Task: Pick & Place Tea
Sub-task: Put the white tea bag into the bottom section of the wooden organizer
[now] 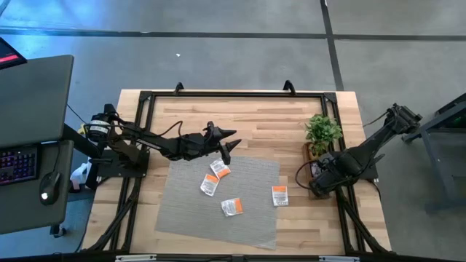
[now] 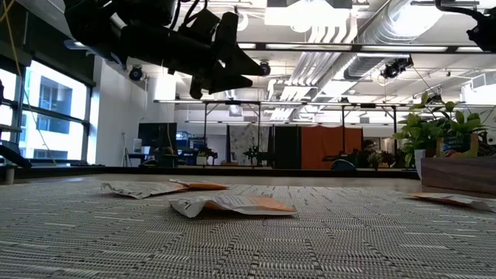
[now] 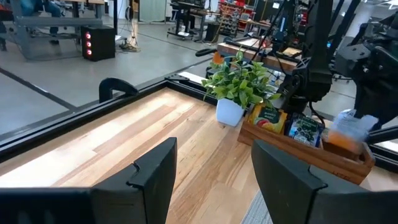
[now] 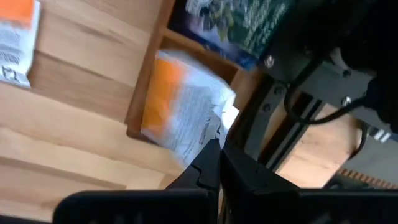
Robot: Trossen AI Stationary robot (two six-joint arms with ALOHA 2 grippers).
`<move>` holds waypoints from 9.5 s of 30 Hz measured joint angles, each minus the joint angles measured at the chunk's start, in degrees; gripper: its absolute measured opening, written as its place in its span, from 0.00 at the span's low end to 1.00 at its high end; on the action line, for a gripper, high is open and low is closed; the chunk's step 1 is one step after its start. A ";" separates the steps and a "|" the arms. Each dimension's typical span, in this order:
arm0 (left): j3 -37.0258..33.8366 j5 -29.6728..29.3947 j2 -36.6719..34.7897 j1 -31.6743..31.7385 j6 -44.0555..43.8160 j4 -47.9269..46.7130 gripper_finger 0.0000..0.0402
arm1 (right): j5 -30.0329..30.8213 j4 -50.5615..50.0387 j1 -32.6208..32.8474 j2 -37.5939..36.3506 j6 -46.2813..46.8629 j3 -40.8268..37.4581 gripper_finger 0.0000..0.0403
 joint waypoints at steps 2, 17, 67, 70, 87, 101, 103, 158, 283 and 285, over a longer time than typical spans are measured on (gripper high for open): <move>0.00 0.00 0.00 0.00 -0.08 0.00 0.51 | 0.36 -0.16 0.00 0.00 0.00 0.00 0.03; 0.00 0.07 0.00 0.00 -0.07 0.00 0.51 | 3.64 0.55 0.00 0.00 -1.88 0.00 0.17; 3.27 28.26 -9.83 4.17 -31.29 -63.54 0.46 | 15.20 103.13 -28.03 45.40 -92.85 0.67 0.34; 2.00 26.53 -8.02 1.13 -36.05 -63.64 0.42 | 16.77 103.95 -28.13 48.11 -93.10 2.58 0.33; 1.99 23.96 0.90 0.00 -40.17 -54.14 0.35 | 15.77 103.63 -29.48 53.57 -92.90 5.88 0.32; 1.86 22.57 1.36 0.00 -35.41 -50.79 0.11 | 15.23 103.39 -29.90 53.69 -93.04 5.79 0.32; 1.86 22.80 1.36 -0.01 -35.41 -50.62 0.04 | 15.32 103.67 -29.90 53.70 -93.04 5.77 0.32; 15.30 20.69 -0.41 -5.66 9.12 -52.43 0.06 | -0.55 76.59 -32.69 31.23 -86.96 5.75 0.01; 15.28 12.79 0.55 -5.60 -10.86 -47.00 0.41 | 33.65 71.68 1.67 23.38 -107.97 -12.62 0.03; 15.28 16.46 0.55 -5.37 -12.86 -43.84 0.41 | 36.00 72.36 1.24 23.73 -118.85 -10.82 0.01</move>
